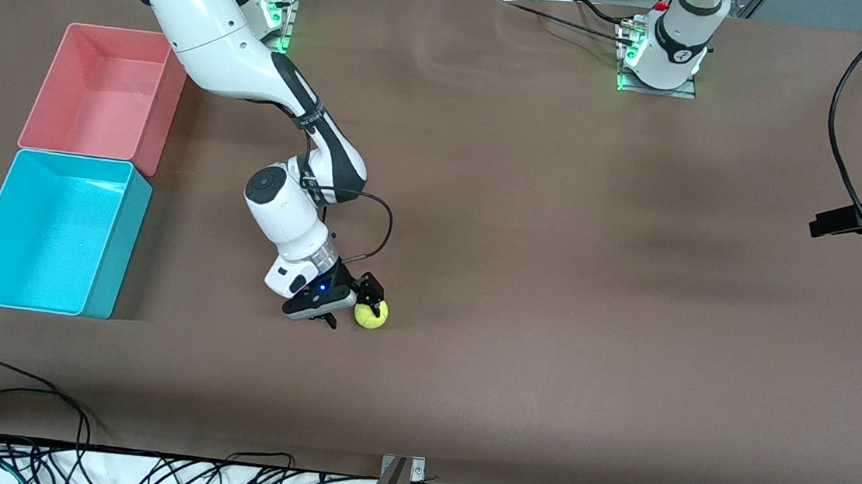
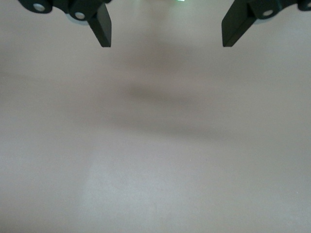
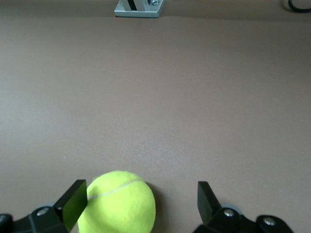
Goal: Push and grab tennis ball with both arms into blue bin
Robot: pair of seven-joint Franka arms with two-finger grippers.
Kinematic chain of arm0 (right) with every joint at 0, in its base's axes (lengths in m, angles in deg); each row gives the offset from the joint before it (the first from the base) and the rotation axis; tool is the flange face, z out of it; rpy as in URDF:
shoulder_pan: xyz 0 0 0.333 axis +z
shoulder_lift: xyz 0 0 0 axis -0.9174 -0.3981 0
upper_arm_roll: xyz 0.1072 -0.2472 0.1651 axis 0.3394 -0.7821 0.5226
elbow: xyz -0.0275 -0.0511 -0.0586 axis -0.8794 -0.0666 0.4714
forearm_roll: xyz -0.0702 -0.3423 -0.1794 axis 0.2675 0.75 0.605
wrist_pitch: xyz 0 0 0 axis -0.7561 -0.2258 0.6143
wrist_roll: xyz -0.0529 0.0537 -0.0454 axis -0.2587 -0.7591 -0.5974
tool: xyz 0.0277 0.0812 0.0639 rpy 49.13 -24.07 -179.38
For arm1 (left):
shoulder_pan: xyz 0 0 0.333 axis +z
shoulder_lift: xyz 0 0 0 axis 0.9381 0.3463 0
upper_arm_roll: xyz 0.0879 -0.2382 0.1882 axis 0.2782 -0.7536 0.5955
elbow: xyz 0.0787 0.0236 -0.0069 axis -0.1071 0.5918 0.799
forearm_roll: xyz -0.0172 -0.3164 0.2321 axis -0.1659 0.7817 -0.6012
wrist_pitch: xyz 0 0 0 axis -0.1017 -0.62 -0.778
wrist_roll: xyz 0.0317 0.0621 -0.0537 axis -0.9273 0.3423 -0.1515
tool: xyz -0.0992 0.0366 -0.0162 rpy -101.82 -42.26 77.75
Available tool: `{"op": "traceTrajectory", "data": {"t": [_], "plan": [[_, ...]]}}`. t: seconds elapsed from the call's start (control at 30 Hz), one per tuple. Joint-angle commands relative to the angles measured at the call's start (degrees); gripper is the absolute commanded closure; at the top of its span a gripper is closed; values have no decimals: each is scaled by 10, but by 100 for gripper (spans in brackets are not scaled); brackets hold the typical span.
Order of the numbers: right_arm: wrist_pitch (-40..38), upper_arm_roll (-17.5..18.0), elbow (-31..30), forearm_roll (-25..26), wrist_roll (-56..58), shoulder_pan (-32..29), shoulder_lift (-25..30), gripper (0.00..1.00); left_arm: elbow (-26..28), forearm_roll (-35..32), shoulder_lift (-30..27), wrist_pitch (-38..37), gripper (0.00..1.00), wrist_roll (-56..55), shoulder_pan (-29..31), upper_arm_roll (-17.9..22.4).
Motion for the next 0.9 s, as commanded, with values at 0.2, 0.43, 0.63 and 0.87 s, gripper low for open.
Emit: {"op": "traceTrajectory", "data": {"t": [0.2, 0.43, 0.63, 0.87], "plan": [[7, 2, 17, -12, -8, 22, -28, 0, -23, 18, 3, 24, 0, 13, -2, -6], [6, 1, 17, -10, -13, 28, -30, 0, -22, 32, 0, 36, 0, 14, 1, -12], [6, 0, 17, -7, -12, 29, -30, 22, -22, 31, -1, 36, 0, 14, 1, -13], [6, 0, 17, -6, -8, 27, -31, 77, -21, 30, -3, 36, 0, 14, 1, -13]]}}
